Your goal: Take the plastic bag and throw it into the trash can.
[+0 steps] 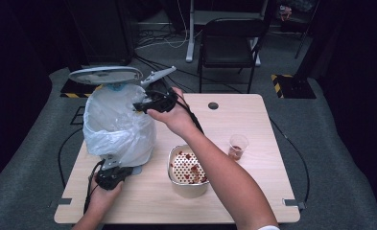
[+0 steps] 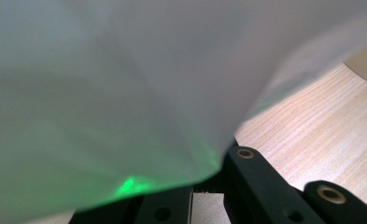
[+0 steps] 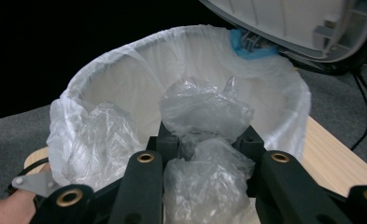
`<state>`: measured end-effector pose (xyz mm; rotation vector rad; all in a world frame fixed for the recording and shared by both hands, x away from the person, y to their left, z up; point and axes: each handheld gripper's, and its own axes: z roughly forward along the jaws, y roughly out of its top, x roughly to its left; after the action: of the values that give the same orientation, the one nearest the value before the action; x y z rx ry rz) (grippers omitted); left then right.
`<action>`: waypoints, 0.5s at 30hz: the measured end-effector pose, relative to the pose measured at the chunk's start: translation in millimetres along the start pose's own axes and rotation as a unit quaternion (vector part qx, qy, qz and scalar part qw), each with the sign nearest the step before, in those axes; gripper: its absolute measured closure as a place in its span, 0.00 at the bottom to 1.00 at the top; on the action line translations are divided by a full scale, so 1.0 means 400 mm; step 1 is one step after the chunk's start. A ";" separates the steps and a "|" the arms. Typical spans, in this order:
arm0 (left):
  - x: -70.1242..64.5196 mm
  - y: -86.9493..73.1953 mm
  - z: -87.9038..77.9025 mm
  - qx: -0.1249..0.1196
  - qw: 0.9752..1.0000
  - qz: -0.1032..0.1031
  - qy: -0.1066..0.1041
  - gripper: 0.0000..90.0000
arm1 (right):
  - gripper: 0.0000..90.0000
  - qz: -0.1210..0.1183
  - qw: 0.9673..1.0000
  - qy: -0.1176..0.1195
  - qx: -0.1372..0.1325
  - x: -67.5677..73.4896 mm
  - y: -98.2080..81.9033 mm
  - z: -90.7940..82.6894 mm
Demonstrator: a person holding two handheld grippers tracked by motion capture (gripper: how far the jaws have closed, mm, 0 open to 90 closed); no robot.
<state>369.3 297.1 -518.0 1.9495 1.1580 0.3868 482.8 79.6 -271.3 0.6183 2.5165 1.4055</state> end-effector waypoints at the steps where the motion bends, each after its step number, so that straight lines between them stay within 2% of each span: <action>1: 0.000 0.000 0.000 0.000 1.000 0.000 0.000 1.00 | 0.78 0.000 1.000 0.000 0.000 0.000 0.000 0.000; 5: -0.002 0.000 0.001 -0.005 1.000 -0.005 0.000 1.00 | 0.76 -0.005 1.000 0.007 0.004 0.016 0.007 0.035; 6: 0.000 0.000 0.000 0.000 1.000 0.001 0.001 1.00 | 0.75 -0.006 1.000 0.006 0.003 0.022 0.009 0.042; 7: 0.000 0.000 0.000 -0.001 1.000 -0.001 0.001 1.00 | 0.68 -0.006 1.000 0.007 -0.002 0.030 0.013 0.052; 8: 0.000 0.000 0.000 -0.001 1.000 -0.001 0.001 1.00 | 0.68 -0.006 1.000 0.007 -0.002 0.030 0.013 0.052; 9: 0.000 0.000 0.000 -0.001 1.000 -0.002 0.001 1.00 | 0.57 -0.005 1.000 0.009 -0.005 0.036 0.017 0.059; 10: 0.000 0.000 0.000 -0.001 1.000 -0.002 0.001 1.00 | 0.57 -0.005 1.000 0.009 -0.005 0.036 0.017 0.059; 11: 0.000 0.000 0.000 0.000 1.000 0.000 0.001 1.00 | 0.52 -0.006 1.000 0.008 -0.004 0.038 0.018 0.061; 13: 0.000 0.000 0.000 -0.001 1.000 -0.002 0.001 1.00 | 0.42 -0.008 1.000 0.001 -0.018 0.045 0.024 0.057; 15: 0.000 0.000 0.000 0.000 1.000 0.000 0.002 1.00 | 0.38 -0.005 1.000 -0.001 -0.023 0.046 0.026 0.054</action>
<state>369.1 297.1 -518.0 1.9495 1.1610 0.3905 477.0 109.1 -273.1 0.5989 2.4740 1.4546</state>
